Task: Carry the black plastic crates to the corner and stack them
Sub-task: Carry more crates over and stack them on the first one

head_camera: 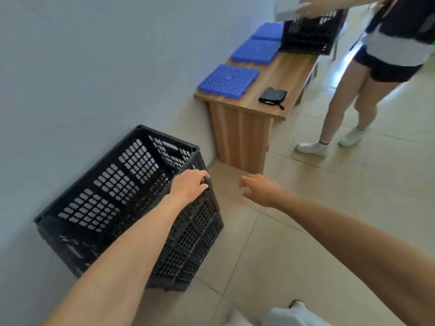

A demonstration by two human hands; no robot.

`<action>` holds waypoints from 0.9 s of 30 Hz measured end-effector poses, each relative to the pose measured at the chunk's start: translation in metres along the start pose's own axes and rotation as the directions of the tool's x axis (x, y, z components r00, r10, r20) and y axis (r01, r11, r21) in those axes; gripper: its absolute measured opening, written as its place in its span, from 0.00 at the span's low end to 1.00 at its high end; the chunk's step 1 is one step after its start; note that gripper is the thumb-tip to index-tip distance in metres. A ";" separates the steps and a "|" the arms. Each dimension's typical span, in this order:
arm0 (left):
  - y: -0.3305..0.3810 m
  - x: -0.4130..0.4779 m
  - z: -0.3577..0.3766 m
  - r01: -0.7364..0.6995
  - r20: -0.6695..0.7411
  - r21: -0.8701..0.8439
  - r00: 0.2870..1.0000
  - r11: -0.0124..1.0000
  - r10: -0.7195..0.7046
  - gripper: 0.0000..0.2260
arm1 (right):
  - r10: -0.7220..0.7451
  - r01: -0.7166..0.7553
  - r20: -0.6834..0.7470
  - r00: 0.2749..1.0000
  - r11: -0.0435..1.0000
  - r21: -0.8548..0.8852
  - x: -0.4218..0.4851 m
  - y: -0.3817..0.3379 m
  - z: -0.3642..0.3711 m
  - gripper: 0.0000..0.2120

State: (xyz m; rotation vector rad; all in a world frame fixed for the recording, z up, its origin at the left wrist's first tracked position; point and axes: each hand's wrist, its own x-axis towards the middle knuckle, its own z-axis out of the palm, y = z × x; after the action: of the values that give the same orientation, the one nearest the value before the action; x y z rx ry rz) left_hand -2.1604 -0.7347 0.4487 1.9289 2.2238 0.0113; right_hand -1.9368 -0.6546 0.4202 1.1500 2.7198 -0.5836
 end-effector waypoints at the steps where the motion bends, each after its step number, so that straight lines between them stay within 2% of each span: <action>1: 0.023 0.015 0.001 -0.047 0.019 0.000 0.999 0.999 0.047 0.11 | 0.069 -0.069 -0.003 0.998 0.998 0.013 -0.014 0.024 -0.002 0.15; 4: 0.102 0.054 0.006 -0.191 0.064 0.003 0.980 0.982 0.191 0.11 | 0.264 -0.260 -0.038 0.964 0.961 0.095 -0.064 0.098 -0.002 0.14; 7: 0.195 0.082 0.014 -0.329 0.072 0.002 0.942 0.944 0.328 0.11 | 0.443 -0.428 -0.052 0.895 0.886 0.176 -0.133 0.169 0.000 0.13; 12: 0.377 0.105 0.036 -0.512 0.141 -0.056 0.846 0.857 0.514 0.12 | 0.666 -0.629 -0.067 0.743 0.729 0.269 -0.271 0.281 0.005 0.13; 14: 0.454 0.105 0.051 -0.574 0.161 -0.096 0.797 0.813 0.582 0.12 | 0.757 -0.712 -0.066 0.651 0.638 0.293 -0.329 0.321 0.012 0.13; 17: 0.563 0.096 0.077 -0.697 0.197 -0.105 0.685 0.710 0.702 0.11 | 0.860 -0.803 -0.025 0.509 0.485 0.345 -0.412 0.367 0.026 0.14; 20: 0.658 0.081 0.112 -0.789 0.260 -0.170 0.542 0.590 0.799 0.11 | 0.926 -0.847 0.019 0.377 0.337 0.410 -0.484 0.398 0.047 0.15; 27: 0.820 0.045 0.182 -0.924 0.380 -0.225 0.211 0.311 0.901 0.09 | 0.986 -0.845 0.151 0.073 -0.020 0.534 -0.605 0.428 0.105 0.12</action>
State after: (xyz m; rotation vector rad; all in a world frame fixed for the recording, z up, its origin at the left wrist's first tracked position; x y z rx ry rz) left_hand -1.3354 -0.5901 0.3741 2.6208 0.4957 -0.2887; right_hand -1.2106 -0.8257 0.3570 2.9369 1.0511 -0.8634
